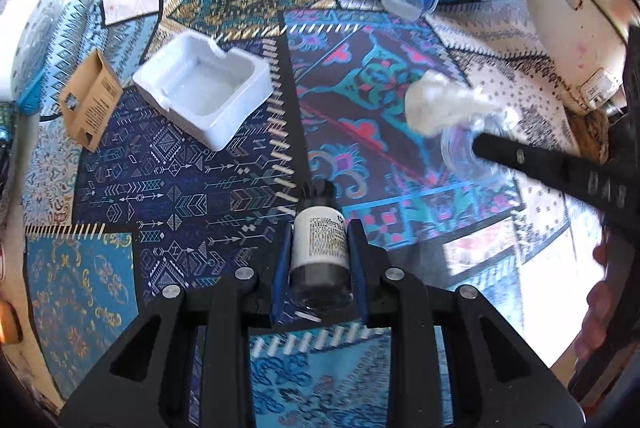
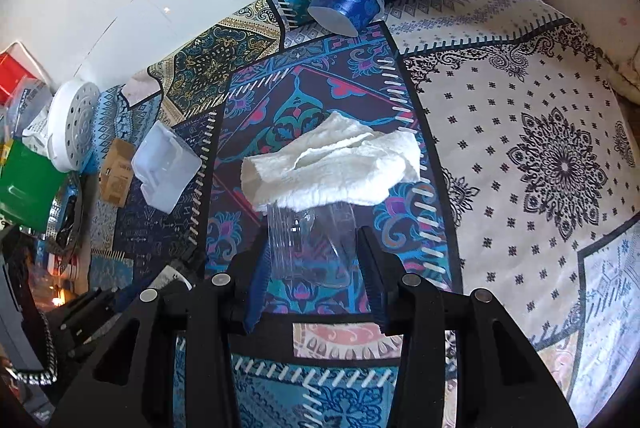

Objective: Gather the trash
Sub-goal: 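Grasp the small dark bottle with the left gripper while the right gripper grasps the clear cup, then carry the dark bottle and clear cup down over the floor bin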

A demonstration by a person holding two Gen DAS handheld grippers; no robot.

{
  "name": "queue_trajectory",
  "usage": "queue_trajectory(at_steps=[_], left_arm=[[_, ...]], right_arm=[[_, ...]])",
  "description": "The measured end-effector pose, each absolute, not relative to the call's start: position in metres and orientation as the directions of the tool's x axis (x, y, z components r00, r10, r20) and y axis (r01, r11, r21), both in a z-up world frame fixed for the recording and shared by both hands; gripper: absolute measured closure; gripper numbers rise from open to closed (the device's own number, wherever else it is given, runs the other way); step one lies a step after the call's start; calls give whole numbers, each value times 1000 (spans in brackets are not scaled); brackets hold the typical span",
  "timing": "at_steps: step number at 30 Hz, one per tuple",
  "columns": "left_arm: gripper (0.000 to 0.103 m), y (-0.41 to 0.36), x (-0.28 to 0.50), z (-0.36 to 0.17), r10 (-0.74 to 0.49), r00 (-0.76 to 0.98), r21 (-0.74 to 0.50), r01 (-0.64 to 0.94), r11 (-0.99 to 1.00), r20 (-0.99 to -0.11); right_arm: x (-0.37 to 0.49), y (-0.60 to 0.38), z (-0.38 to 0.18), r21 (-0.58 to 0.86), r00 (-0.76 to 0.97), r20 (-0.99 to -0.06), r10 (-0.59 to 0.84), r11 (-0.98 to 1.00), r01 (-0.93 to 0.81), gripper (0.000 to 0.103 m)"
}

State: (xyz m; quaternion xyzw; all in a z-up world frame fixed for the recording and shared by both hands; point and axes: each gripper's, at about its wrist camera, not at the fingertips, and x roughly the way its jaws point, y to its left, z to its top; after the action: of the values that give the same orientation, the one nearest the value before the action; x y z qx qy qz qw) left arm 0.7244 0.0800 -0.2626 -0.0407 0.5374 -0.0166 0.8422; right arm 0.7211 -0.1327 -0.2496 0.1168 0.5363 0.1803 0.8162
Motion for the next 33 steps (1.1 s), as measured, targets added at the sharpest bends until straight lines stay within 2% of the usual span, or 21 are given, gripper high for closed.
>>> queue_trajectory(at_steps=[7, 16, 25, 33], left_arm=[[76, 44, 693, -224, -24, 516, -71, -73, 995, -857], [76, 5, 638, -184, 18, 595, -100, -164, 981, -804], [76, -10, 578, -155, 28, 646, -82, -140, 987, -763], [76, 13, 503, -157, 7, 660, -83, -106, 991, -752]], right_arm=[[692, -173, -222, 395, 381, -801, 461, 887, -240, 64], [642, -209, -187, 339, 409, -776, 480, 864, -372, 64], [591, -214, -173, 371, 434, -735, 522, 844, -386, 64], [530, -196, -175, 355, 458, -736, 498, 860, -366, 64]])
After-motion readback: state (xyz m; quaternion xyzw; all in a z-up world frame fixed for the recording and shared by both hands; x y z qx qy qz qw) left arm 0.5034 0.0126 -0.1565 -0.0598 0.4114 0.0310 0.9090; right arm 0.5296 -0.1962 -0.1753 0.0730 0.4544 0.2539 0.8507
